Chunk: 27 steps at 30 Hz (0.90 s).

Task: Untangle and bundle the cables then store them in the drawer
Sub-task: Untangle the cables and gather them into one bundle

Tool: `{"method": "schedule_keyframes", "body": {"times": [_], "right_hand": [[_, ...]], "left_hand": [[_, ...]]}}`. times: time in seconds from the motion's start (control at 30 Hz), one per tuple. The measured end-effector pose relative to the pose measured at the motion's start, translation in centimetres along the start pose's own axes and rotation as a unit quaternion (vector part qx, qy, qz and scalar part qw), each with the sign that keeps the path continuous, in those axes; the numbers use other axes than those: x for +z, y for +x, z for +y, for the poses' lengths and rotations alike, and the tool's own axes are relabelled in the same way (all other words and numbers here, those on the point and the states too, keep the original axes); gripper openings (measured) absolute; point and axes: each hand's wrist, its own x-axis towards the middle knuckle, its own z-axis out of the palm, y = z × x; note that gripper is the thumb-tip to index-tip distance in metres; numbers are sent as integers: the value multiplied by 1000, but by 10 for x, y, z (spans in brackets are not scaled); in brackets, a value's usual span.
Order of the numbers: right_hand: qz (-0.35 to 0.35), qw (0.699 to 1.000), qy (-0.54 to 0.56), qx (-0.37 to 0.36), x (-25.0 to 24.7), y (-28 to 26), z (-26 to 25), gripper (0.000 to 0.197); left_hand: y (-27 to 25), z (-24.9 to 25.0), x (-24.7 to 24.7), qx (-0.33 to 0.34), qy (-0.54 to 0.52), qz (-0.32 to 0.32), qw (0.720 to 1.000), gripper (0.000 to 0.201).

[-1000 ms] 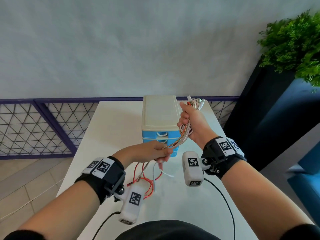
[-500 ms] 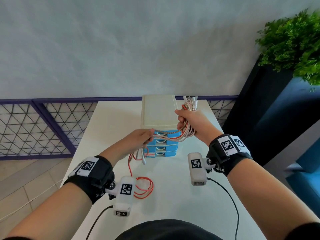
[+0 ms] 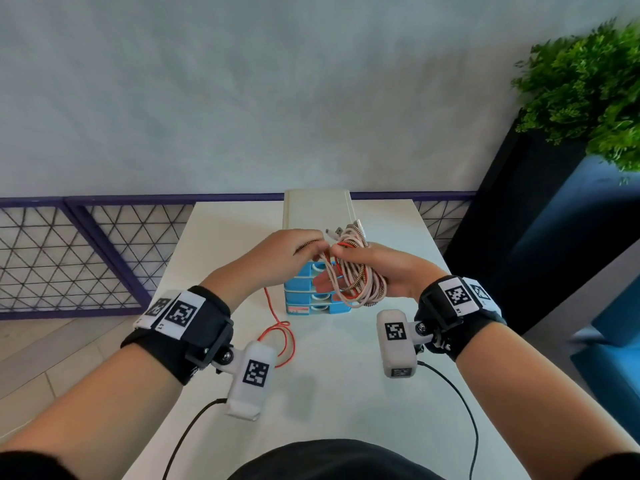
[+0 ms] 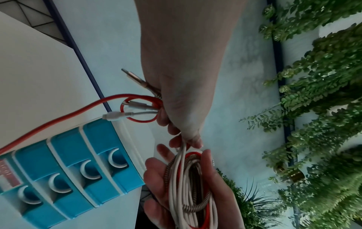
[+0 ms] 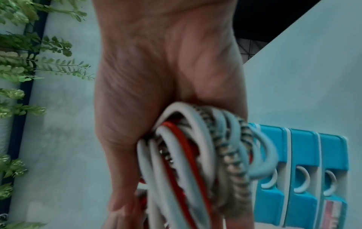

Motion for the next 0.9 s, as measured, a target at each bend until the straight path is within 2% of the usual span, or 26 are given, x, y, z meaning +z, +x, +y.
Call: {"method": "schedule_keyframes", "body": {"times": [0.1,0.27,0.33,0.4,0.47,0.57,0.67,0.73,0.83,0.9], "right_hand": [[-4,999,-34,4,6,1,2,29],[47,995,-83,-9,9,4,9,8],[75,994,-77,-19,8,6,12,6],[96,993,-59,-27,7,7,11,8],[114,992,-35,-32,5,5,10,6],[132,991,-9,-28,-1,4,10,8],[144,989,7,-35,-4,5,13,10],[156,987,18,-47,-4,5,15,11],[168,983,45,-63,1,9,18,14],[183,979,40,-76,4,14,19,37]], "left_hand": [[5,5,0,9,33,-10,999,30],[10,8,-5,-48,25,-46,997,37],[12,6,-6,-102,-29,-63,992,41],[11,3,-7,-159,-143,-82,973,50],[7,0,-8,-178,-224,-110,952,51],[0,-4,-7,-180,-280,-146,932,52],[-6,-9,-3,-186,-333,-132,915,53],[-11,-11,2,-177,-358,-118,909,46],[-15,-5,12,-151,-346,-89,922,35],[-12,4,21,-149,-309,-33,939,33]]}}
